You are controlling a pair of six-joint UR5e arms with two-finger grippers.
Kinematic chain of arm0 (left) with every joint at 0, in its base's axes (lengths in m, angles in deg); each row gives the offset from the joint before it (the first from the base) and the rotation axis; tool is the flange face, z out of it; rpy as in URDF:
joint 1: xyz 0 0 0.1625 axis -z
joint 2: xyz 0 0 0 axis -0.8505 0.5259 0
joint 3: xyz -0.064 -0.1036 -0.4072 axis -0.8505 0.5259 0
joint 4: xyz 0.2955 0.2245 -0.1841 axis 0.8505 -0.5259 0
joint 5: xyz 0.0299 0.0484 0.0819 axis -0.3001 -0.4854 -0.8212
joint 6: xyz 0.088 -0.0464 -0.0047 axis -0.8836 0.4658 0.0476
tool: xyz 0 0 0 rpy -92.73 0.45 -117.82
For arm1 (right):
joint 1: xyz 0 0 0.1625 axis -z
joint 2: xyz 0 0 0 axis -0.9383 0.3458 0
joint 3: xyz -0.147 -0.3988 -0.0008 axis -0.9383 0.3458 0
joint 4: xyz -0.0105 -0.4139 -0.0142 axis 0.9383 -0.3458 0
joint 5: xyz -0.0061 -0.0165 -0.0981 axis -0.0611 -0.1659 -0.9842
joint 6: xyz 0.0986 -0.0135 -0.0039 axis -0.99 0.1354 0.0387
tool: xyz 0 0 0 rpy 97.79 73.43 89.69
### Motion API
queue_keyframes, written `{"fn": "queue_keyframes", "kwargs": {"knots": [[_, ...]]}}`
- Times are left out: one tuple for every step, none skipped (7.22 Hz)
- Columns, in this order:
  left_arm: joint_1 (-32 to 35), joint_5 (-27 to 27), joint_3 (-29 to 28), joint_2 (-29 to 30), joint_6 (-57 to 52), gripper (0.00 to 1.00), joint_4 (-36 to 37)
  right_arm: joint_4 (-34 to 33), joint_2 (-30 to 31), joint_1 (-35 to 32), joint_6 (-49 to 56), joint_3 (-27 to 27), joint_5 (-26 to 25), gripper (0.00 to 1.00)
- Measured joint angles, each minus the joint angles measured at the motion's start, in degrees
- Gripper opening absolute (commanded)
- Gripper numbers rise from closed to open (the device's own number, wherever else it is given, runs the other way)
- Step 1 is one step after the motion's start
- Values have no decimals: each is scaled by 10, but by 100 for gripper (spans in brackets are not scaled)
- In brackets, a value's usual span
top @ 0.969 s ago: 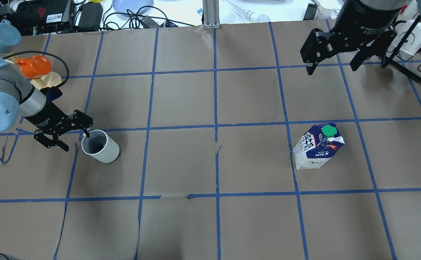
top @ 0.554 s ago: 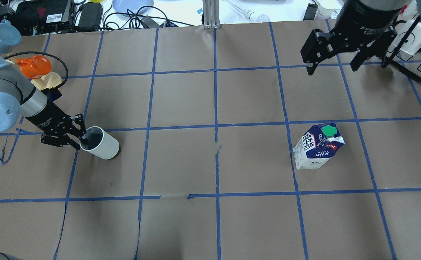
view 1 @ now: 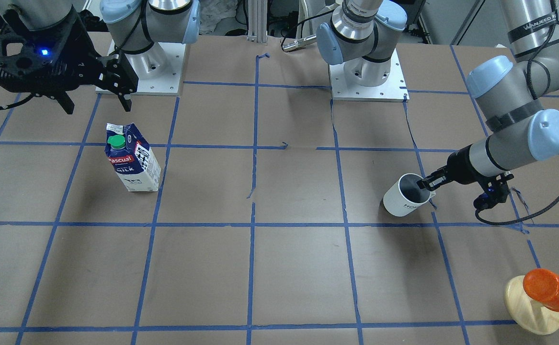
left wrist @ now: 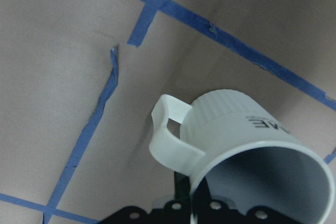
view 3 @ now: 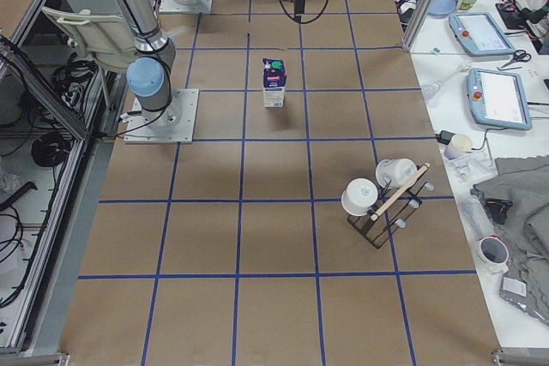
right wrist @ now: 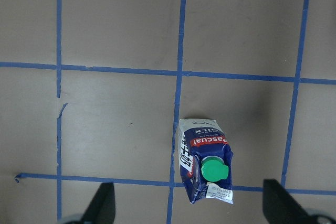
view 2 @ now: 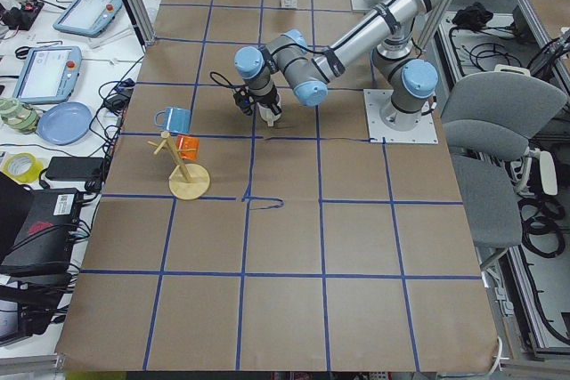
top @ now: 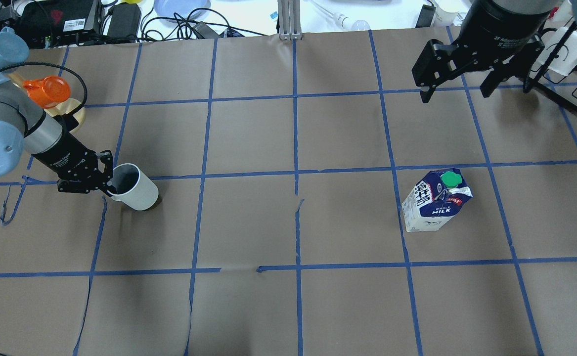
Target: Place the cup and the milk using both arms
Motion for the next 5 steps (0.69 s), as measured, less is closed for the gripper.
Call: {"fn": "queue_keyframes", "kwargs": {"knots": [[21,5,-30,-3,37,0,-6,0,0,0,0,0,0,100],[47,7,-69,-2,72,0,-20,0,0,0,0,1,0,100],[76,9,-114,5,103,0,-41,0,-1,0,0,1,0,100],[109,11,-152,16,136,0,-58,0,-1,0,0,1,0,100],[149,12,-177,28,162,0,-63,0,-1,0,0,1,0,100]]}}
